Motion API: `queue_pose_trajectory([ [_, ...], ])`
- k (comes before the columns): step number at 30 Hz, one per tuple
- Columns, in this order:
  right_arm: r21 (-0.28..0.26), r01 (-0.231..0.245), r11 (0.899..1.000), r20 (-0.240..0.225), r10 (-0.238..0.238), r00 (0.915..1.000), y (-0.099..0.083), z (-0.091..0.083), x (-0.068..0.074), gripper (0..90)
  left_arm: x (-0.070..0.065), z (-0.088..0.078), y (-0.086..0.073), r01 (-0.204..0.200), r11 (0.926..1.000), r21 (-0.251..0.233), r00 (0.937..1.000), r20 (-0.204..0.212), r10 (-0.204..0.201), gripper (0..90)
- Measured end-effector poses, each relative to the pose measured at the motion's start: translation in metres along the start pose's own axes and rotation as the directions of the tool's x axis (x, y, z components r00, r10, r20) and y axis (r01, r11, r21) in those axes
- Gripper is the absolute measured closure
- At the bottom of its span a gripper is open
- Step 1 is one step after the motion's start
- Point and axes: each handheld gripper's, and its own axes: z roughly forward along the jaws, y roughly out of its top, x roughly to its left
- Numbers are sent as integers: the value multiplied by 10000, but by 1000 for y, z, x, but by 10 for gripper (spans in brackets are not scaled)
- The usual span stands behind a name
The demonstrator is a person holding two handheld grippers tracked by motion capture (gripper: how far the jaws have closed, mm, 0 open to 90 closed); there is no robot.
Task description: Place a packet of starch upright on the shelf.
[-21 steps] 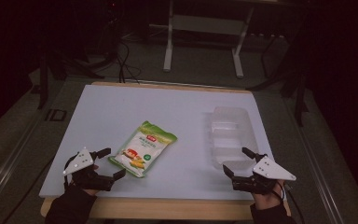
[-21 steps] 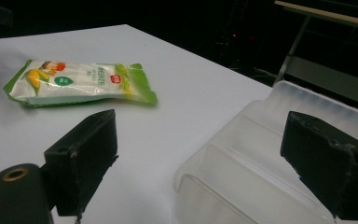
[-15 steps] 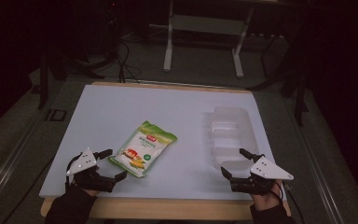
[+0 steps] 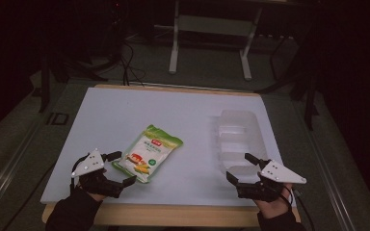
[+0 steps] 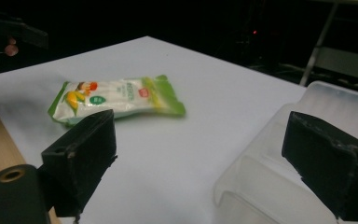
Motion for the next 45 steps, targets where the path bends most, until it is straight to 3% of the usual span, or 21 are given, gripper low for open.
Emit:
queue_pose_trajectory([
  [1, -3, -6, 10000, -141, 6, 9999, 1, 0, 0, 98, 1, 1, 4, 106, 9999, 30, 9997, 216, -106, 17],
  [3, 18, 7, 10000, -139, -7, 9999, 1, 0, 1, 98, 1, 1, 4, 106, 9999, 30, 9997, 216, -106, 17],
  [6, 93, 134, 9999, -422, -130, 9990, 3, 0, 5, 98, 6, 7, 20, -78, 9999, 144, 9995, 308, 74, 17],
  [11, -107, 292, 9995, -346, -295, 9990, 5, -2, 8, 99, 12, 17, 33, -321, 9980, 547, 9991, 286, 305, 17],
  [17, -161, 546, 9984, -290, -550, 9981, 6, -4, 9, 105, 28, 31, 48, -110, 9953, 961, 9993, 362, 75, 17],
  [20, -166, 439, 9989, -269, -443, 9987, 7, -3, 9, 105, 38, 40, 53, 48, 9930, 1182, 9995, 305, -85, 17],
  [24, -149, 408, 9991, -318, -412, 9986, 6, -3, 9, 105, 50, 51, 59, 216, 9900, 1398, 9997, -168, -194, 19],
  [28, -170, 355, 9992, -318, -360, 9988, 6, -3, 8, 105, 64, 64, 63, 294, 9847, 1719, 9990, -385, -230, 42],
  [32, -103, 428, 9990, -317, -431, 9986, 6, -3, 8, 132, 80, 80, 63, 703, 9738, 2164, 9971, -429, -625, 57],
  [38, -162, 517, 9985, -315, -522, 9981, 7, -4, 10, 148, 98, 101, 55, 1250, 9537, 2737, 9904, -919, -1034, 99],
  [40, -202, 454, 9988, -337, -461, 9984, 7, -4, 9, 148, 101, 107, 52, 1305, 9488, 2877, 9891, -1036, -1046, 108],
  [45, -192, 405, 9990, -407, -413, 9983, 5, -4, 9, 149, 115, 122, 42, 1397, 9285, 3441, 9868, -1255, -1019, 130],
])
